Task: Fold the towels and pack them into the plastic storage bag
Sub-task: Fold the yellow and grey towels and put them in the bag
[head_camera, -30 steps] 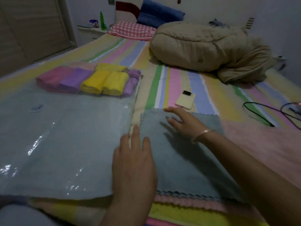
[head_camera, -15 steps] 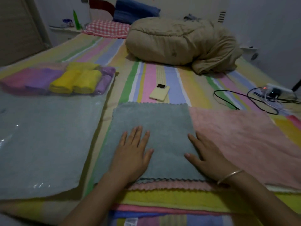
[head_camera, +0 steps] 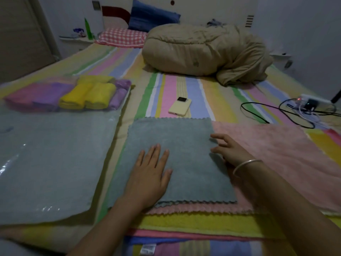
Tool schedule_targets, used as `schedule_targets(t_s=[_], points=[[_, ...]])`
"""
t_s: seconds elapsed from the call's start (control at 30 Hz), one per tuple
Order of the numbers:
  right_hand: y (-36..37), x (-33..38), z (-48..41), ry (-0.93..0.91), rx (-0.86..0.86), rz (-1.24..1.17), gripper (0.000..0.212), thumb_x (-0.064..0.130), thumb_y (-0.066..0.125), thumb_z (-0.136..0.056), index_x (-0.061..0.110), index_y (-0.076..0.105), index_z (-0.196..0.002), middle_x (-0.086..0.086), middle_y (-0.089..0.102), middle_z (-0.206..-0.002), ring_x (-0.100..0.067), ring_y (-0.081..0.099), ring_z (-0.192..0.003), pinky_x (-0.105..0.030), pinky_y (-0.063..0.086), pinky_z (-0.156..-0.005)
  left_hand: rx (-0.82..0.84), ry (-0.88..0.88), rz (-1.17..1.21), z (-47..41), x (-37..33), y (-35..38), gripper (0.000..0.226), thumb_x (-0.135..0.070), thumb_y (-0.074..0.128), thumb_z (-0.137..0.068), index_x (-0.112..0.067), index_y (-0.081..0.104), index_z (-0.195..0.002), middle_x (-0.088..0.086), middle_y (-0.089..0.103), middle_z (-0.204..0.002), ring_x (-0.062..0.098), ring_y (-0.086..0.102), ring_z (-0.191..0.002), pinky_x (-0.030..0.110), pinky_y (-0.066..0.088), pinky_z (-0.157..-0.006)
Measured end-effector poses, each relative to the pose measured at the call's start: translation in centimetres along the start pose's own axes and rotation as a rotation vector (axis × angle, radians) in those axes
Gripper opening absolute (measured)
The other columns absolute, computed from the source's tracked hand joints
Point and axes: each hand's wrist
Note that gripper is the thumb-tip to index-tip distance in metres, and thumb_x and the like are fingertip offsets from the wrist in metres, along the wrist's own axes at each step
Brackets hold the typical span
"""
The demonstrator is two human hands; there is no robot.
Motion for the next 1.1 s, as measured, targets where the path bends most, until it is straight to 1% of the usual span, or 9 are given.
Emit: schedule_targets(t_s=[0.17, 0.27, 0.33, 0.47, 0.6, 0.73, 0.87, 0.97, 1.1], points=[[0.4, 1.8, -2.2, -0.095, 0.03, 0.128, 0.043, 0.006, 0.057, -0.092, 0.023, 0.053, -0.132, 0.001, 0.046, -0.127, -0.017, 0.047, -0.115, -0.014, 0.043, -0.073, 0.005, 0.006, 0.0, 0.1, 0.2, 0.0, 0.089, -0.063, -0.025, -0.08, -0.024, 0.007, -0.153, 0.003, 0.002, -0.16, 0.016, -0.002, -0.148, 0.037, -0.007, -0.116], [0.8, 3.1, -3.0, -0.092, -0.001, 0.171, 0.044, 0.005, 0.056, -0.091, 0.019, 0.054, -0.133, 0.001, 0.048, -0.123, -0.014, 0.047, -0.102, -0.009, 0.044, -0.067, 0.006, 0.001, 0.009, 0.0, 0.1, 0.1, 0.091, -0.064, -0.027, -0.078, -0.024, 0.006, -0.153, 0.002, 0.001, -0.16, 0.015, -0.004, -0.148, 0.037, -0.008, -0.117], [1.1, 3.9, -3.6, -0.085, -0.035, 0.238, 0.046, 0.008, 0.059, -0.089, 0.019, 0.055, -0.133, 0.003, 0.051, -0.123, -0.015, 0.05, -0.1, -0.017, 0.045, -0.08, 0.014, 0.004, 0.025, 0.1, 0.2, 0.1, 0.09, -0.066, -0.025, -0.079, -0.025, 0.005, -0.153, 0.001, 0.0, -0.161, 0.013, -0.005, -0.148, 0.037, -0.007, -0.118], [3.2, 6.9, -3.8, -0.157, -0.018, 0.358, 0.05, 0.013, 0.064, -0.086, 0.017, 0.054, -0.134, -0.006, 0.055, -0.133, -0.019, 0.056, -0.106, -0.027, 0.046, -0.092, -0.085, -0.049, 0.437, 0.1, 0.9, -0.9, 0.067, -0.056, 0.026, -0.089, -0.025, 0.027, -0.149, -0.01, 0.027, -0.152, 0.002, 0.019, -0.14, 0.028, 0.01, -0.119], [8.2, 11.0, -3.6, -0.224, 0.094, 0.407, 0.052, 0.012, 0.064, -0.088, 0.01, 0.049, -0.138, -0.009, 0.057, -0.112, -0.009, 0.054, -0.065, -0.015, 0.048, -0.054, -0.163, -0.373, 1.196, -0.9, 1.7, -3.9, 0.029, -0.016, 0.051, -0.097, -0.023, 0.052, -0.125, 0.0, 0.059, -0.129, 0.013, 0.055, -0.12, 0.027, 0.042, -0.103], [14.8, 12.8, -4.0, -0.076, 0.233, 0.129, 0.062, -0.008, 0.056, -0.088, 0.002, 0.033, -0.145, -0.015, 0.052, -0.07, -0.012, 0.05, -0.032, -0.018, 0.042, -0.031, -0.095, -0.732, 1.588, -0.8, 2.9, -6.9, 0.027, -0.027, 0.041, -0.101, -0.015, 0.06, -0.115, 0.011, 0.068, -0.11, 0.029, 0.067, -0.095, 0.038, 0.057, -0.078], [18.3, 12.0, -4.0, 0.006, 0.326, 0.091, 0.058, -0.003, 0.049, -0.093, 0.018, 0.033, -0.145, -0.015, 0.049, -0.078, -0.023, 0.051, -0.057, -0.036, 0.051, -0.052, 0.009, -0.888, 1.674, 0.5, 4.1, -8.0, 0.049, -0.054, 0.036, -0.096, -0.019, 0.069, -0.103, 0.005, 0.073, -0.098, 0.021, 0.068, -0.084, 0.03, 0.052, -0.067], [17.6, 10.4, -4.6, -0.098, 0.206, 0.113, 0.048, -0.005, 0.046, -0.091, 0.014, 0.046, -0.135, -0.016, 0.052, -0.11, -0.028, 0.054, -0.071, -0.038, 0.049, -0.058, 0.01, -0.846, 1.637, 0.8, 4.2, -8.5, 0.044, -0.053, 0.041, -0.095, -0.022, 0.068, -0.11, 0.003, 0.073, -0.101, 0.018, 0.07, -0.085, 0.028, 0.056, -0.071], [14.5, 7.9, -4.0, -0.403, -0.005, 0.296, 0.039, -0.006, 0.047, -0.085, 0.017, 0.062, -0.112, -0.003, 0.059, -0.112, -0.021, 0.06, -0.095, -0.038, 0.053, -0.08, -0.051, -0.579, 0.98, 1.9, 3.6, -9.0, 0.057, -0.024, 0.058, -0.092, -0.03, 0.031, -0.142, -0.016, 0.045, -0.117, 0.01, 0.052, -0.108, 0.021, 0.039, -0.09]])
Point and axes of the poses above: each hand's wrist, its own z-axis away from the middle knuckle, its own y-axis out of the palm, x = y × z
